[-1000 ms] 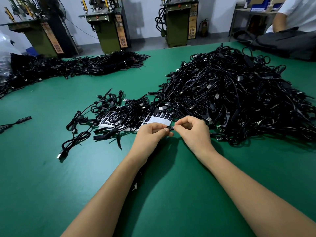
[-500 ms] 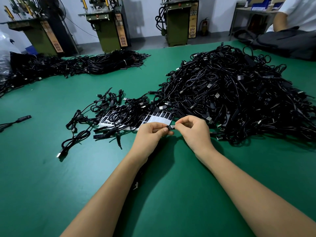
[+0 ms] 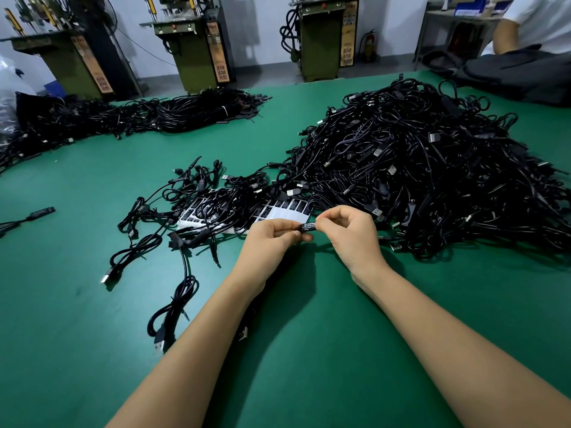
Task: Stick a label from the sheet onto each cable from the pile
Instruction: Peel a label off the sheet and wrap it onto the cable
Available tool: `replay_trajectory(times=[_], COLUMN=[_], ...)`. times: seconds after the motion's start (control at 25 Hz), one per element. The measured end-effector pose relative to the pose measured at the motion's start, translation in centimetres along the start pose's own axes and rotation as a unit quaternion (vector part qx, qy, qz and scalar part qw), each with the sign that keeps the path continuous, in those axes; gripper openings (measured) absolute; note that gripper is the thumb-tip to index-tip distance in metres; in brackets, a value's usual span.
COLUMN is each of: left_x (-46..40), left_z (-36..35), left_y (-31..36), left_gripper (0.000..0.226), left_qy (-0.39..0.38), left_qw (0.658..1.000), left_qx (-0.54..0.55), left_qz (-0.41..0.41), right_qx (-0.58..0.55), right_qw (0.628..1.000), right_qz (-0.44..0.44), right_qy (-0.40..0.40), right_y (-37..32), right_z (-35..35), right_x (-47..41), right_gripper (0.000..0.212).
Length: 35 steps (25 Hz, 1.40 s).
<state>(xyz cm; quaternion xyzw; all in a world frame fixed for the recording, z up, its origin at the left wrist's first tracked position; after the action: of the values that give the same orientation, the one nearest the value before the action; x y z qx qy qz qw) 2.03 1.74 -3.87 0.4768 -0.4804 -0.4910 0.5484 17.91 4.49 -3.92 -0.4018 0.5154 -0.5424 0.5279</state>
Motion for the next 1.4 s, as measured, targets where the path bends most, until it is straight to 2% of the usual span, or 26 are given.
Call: replay_trajectory(times=[0.64, 0.92, 1.12, 1.28, 1.4], left_x=[0.3, 0.5, 0.4, 0.3, 0.2], left_z=[0.1, 0.0, 0.3, 0.4, 0.5], left_y=[0.3, 1.1, 1.1, 0.7, 0.6], left_gripper=[0.008, 0.016, 0.017, 0.013, 0.012], left_qy=[0.009, 0.010, 0.013, 0.018, 0.022], left_qw=[1.000, 0.999, 0.999, 0.999, 0.999], left_qx=[-0.010, -0.028, -0.026, -0.027, -0.018], left_qz=[-0.007, -0.041, -0.045, -0.035, -0.034], right_qx=[0.053, 0.124, 0.135, 0.059, 0.024], right_qw=[0.999, 0.991, 0.987, 0.997, 0.999], right_qz=[0.002, 0.058, 0.081, 0.037, -0.018], right_qy=[0.000, 0.004, 0.012, 0.013, 0.018], right_y=[-0.3, -1.4, -1.9, -1.1, -0.1], right_z=[0.0, -0.1, -0.1, 0.3, 0.6], right_x=[0.3, 0.8, 0.9, 0.5, 0.2], right_gripper=[0.004, 0.005, 0.006, 0.016, 0.011])
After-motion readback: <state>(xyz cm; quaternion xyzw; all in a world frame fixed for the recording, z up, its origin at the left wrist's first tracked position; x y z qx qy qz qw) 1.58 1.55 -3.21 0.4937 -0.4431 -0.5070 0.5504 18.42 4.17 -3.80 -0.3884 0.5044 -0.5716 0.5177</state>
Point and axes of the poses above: each hand's wrist, its own x-axis away from the middle knuckle, its own z-axis out of the back of the hand, y = z × x, the point moved 10 cm from there along -x, towards the middle knuckle, and after that the axes turned 2 degrees about x, right-handed, at the moved point
